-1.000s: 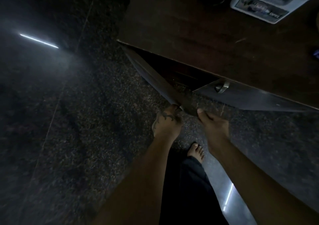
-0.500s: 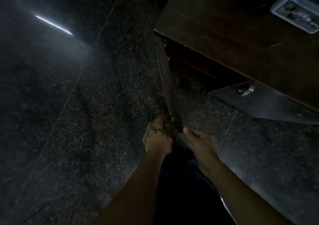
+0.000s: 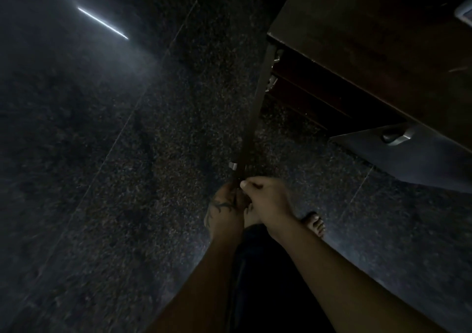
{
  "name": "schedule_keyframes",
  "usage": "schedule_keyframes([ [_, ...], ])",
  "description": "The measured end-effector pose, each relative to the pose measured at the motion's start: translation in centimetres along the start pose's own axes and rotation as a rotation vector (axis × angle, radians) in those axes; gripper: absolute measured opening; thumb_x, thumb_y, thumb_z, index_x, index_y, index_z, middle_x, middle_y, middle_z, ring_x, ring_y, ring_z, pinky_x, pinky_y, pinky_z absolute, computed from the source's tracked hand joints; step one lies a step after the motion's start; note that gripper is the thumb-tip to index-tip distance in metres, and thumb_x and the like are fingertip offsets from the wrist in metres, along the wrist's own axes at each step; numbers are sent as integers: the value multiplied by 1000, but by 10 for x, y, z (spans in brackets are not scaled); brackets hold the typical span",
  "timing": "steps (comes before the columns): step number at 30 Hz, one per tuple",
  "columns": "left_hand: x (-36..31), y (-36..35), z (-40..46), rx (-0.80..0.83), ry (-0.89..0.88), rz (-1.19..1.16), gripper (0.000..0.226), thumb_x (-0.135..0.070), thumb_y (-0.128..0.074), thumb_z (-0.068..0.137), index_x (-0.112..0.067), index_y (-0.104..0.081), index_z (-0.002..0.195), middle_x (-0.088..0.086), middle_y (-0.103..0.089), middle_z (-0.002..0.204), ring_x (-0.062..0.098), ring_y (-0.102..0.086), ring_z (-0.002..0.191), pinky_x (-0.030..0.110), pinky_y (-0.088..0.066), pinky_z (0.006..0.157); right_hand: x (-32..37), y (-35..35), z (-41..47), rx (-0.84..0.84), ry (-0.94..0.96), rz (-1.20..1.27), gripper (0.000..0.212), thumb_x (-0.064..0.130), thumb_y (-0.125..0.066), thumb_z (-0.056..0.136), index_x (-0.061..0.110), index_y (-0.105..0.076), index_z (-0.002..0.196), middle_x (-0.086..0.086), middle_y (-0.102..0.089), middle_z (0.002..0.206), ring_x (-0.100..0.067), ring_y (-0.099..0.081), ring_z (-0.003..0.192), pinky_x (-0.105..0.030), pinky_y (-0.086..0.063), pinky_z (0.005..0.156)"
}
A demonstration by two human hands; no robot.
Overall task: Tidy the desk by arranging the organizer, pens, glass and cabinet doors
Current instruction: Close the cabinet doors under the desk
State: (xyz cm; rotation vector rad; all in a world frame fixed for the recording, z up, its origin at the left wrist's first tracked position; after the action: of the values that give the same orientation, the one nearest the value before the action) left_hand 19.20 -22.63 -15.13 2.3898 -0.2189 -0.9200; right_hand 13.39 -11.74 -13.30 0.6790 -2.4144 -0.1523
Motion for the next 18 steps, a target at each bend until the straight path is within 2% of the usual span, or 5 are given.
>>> schedule_keyframes([
  [4,4,27,11,-164,60,133,24,-32,-46,96,-21,-61,112,-2,-64,86,18,-60,75,26,-42,61,13,-21,2,153,26,29,28,29,-54,94,23,-63,119,3,-60,127,-21,-53,118,-47,-42,102],
  [7,4,41,18,-207,91,159,23,-29,-46,98,-20,-60,114,-2,-61,86,14,-53,71,27,-39,60,23,-30,1,252,51,77,32,20,-49,97,23,-57,128,4,-50,140,-18,-43,130,-43,-35,110],
  [10,-2,47,21,-234,59,199,26,-29,-45,98,-18,-60,116,6,-67,98,23,-61,80,30,-46,63,29,-28,3,260,71,105,33,17,-46,98,22,-55,130,4,-48,141,-17,-41,131,-39,-33,111],
  [14,-4,40,13,-243,114,271,28,-28,-43,98,-12,-61,111,12,-67,101,29,-62,89,29,-40,66,20,-6,4,198,56,148,33,15,-44,99,16,-54,131,2,-52,138,-14,-45,128,-28,-36,106],
  [18,-5,14,4,-80,232,375,33,-23,-38,100,-4,-54,122,19,-57,124,33,-53,113,37,-40,92,4,22,8,139,34,186,33,14,-42,100,15,-54,131,1,-53,137,-9,-47,120,-21,-38,97],
])
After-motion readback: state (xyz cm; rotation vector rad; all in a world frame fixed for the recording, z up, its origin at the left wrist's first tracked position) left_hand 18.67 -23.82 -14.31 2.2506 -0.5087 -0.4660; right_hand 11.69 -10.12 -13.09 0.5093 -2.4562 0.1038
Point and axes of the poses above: each hand's wrist, its own z-axis towards the middle knuckle, its own y-axis out of the back of the hand, x = y × z, the point moved 8 cm from there along z, towards the middle knuckle
